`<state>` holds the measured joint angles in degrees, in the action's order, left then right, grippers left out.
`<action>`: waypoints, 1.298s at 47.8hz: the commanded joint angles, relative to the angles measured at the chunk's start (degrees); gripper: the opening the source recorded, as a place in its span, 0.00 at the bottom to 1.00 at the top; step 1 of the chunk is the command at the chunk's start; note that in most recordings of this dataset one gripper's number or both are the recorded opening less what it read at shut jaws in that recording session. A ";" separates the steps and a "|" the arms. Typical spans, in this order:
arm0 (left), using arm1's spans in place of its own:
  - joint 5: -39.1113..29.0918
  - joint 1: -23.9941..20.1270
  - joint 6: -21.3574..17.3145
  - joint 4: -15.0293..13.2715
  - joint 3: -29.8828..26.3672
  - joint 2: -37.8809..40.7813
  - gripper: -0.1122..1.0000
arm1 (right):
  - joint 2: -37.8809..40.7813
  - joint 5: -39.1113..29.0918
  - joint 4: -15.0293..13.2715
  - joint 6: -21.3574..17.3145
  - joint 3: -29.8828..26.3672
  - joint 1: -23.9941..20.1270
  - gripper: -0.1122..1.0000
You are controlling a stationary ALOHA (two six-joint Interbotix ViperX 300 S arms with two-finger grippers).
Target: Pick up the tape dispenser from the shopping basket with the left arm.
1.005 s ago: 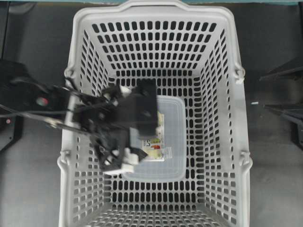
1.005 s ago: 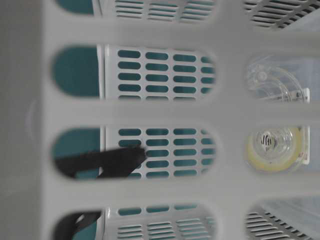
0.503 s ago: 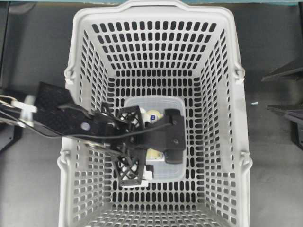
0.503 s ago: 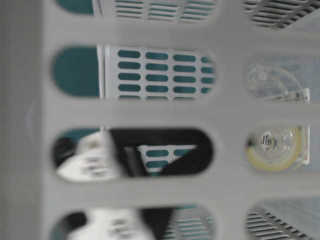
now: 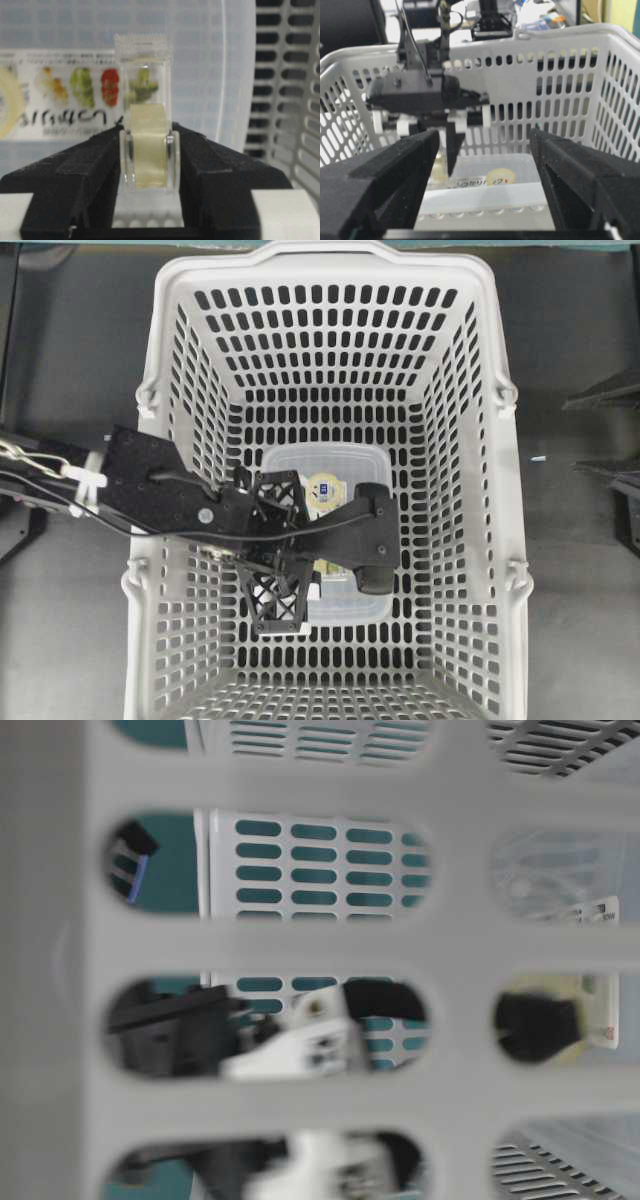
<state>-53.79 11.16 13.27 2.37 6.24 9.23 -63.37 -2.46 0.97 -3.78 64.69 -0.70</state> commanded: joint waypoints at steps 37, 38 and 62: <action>-35.60 -0.62 -1.32 0.26 -39.90 0.09 0.37 | -0.44 0.53 0.09 -0.18 0.00 0.00 0.73; -35.33 -0.62 -1.32 0.26 -39.73 -0.09 0.37 | -0.44 0.62 0.09 -0.18 0.09 0.00 0.73; -19.51 -1.14 -1.23 0.26 -21.97 -8.79 0.37 | -0.62 0.53 0.09 -0.18 0.09 0.00 0.73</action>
<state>-76.29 10.02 12.13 2.37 -17.58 3.78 -64.25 -2.46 1.05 -3.96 65.21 -0.70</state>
